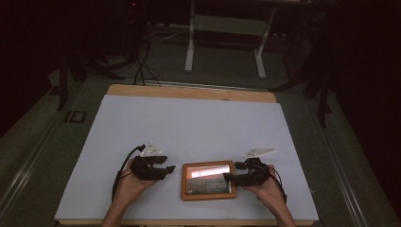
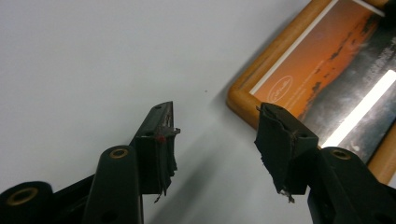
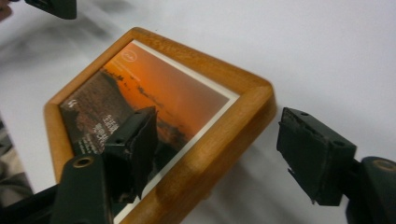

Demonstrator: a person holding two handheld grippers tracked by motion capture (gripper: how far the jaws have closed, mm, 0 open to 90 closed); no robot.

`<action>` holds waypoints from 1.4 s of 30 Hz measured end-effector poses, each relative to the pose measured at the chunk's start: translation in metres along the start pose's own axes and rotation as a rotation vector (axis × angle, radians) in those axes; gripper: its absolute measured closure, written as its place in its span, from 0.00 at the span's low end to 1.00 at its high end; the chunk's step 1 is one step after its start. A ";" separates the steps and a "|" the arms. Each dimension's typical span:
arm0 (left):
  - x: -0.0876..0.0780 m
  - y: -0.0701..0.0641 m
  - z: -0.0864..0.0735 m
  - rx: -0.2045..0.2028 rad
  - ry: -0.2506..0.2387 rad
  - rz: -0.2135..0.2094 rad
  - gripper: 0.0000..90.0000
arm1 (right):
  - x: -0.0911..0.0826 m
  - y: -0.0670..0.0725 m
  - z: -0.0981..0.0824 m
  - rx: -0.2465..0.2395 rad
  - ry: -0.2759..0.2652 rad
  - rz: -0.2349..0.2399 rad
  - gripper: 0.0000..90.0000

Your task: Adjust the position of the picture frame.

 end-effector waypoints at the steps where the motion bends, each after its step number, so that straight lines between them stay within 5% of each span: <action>1: 0.001 -0.001 0.000 0.002 0.001 -0.007 0.52 | 0.001 0.000 -0.001 0.012 0.004 0.005 0.30; 8: 0.010 -0.017 0.003 0.024 0.009 -0.081 0.49 | 0.012 0.002 -0.005 0.107 0.056 0.088 0.27; 12: 0.016 -0.025 0.009 0.040 0.009 -0.123 0.48 | 0.015 0.002 -0.004 0.110 0.074 0.095 0.27; 25: 0.057 -0.035 0.033 0.126 0.088 -0.215 0.49 | 0.023 -0.006 0.002 0.230 0.042 0.171 0.40; 35: 0.066 -0.045 0.045 0.140 0.072 -0.304 0.51 | 0.019 -0.001 0.021 0.171 -0.011 0.170 0.54; 42: 0.061 -0.059 0.063 0.199 0.089 -0.381 0.56 | 0.012 0.015 0.048 0.156 -0.093 0.238 0.66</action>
Point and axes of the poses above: each handheld gripper's, and its own axes: x roughly forward along the jaws, z roughly out of its top, y roughly to its left, the point moved 10 cm from there along x, roughly forward along the jaws, and after that the axes turned 13 degrees about -y, right-handed, at the moved point
